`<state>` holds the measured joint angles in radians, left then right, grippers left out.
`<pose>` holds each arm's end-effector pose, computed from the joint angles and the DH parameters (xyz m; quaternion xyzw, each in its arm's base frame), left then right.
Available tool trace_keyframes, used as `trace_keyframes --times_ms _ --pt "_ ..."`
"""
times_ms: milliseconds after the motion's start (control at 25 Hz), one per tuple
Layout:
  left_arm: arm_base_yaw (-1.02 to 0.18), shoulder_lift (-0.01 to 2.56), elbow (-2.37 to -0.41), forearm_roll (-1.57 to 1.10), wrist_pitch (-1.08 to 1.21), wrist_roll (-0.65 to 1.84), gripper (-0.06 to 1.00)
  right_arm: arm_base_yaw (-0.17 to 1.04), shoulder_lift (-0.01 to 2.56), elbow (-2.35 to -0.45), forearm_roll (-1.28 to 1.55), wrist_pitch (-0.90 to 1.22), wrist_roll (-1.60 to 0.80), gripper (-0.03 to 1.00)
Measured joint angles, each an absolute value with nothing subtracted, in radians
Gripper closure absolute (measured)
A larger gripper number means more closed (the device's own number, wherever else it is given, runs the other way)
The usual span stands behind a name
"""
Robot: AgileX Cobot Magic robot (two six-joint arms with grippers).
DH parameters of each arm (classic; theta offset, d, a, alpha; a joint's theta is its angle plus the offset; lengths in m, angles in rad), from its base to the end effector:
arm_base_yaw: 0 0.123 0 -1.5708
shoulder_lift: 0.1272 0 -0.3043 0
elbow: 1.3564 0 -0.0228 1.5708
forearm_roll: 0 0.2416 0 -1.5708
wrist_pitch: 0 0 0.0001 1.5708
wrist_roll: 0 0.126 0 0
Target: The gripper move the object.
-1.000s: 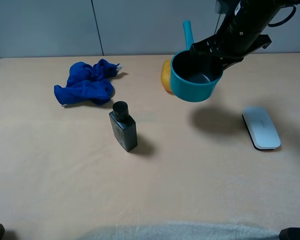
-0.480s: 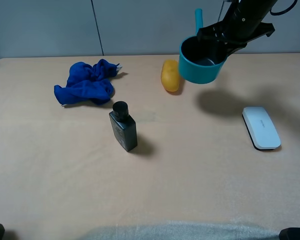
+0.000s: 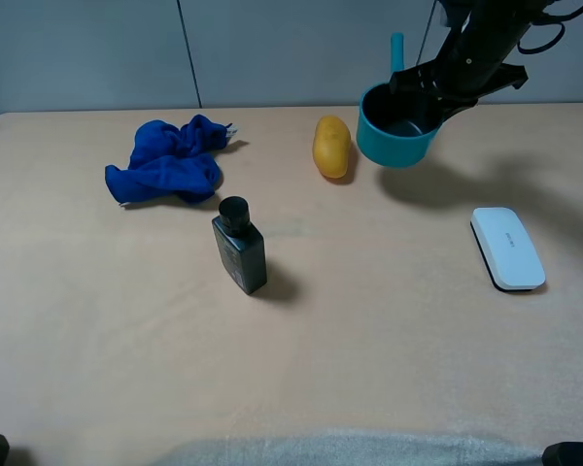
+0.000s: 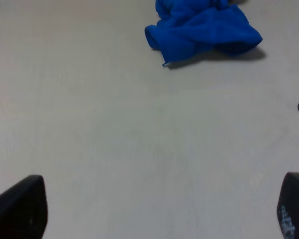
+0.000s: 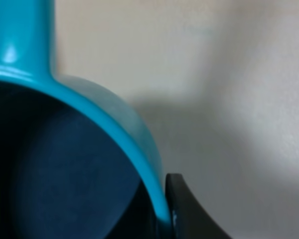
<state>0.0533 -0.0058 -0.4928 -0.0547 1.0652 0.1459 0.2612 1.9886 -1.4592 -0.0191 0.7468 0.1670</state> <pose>-0.0014 -0.0061 0.2544 0.0406 0.8535 0.0244 0.5190 0.4185 0.1102 0.1835 -0.0519 0.9804 0.0328 0.1870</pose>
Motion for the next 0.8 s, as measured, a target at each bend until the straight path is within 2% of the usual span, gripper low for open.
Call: trace_keyframes --times_ms 800 --pt "0.053 -0.006 -0.493 -0.055 1.065 0.146 0.02 0.255 2.117 -1.46 -0.174 0.632 0.202 0.99"
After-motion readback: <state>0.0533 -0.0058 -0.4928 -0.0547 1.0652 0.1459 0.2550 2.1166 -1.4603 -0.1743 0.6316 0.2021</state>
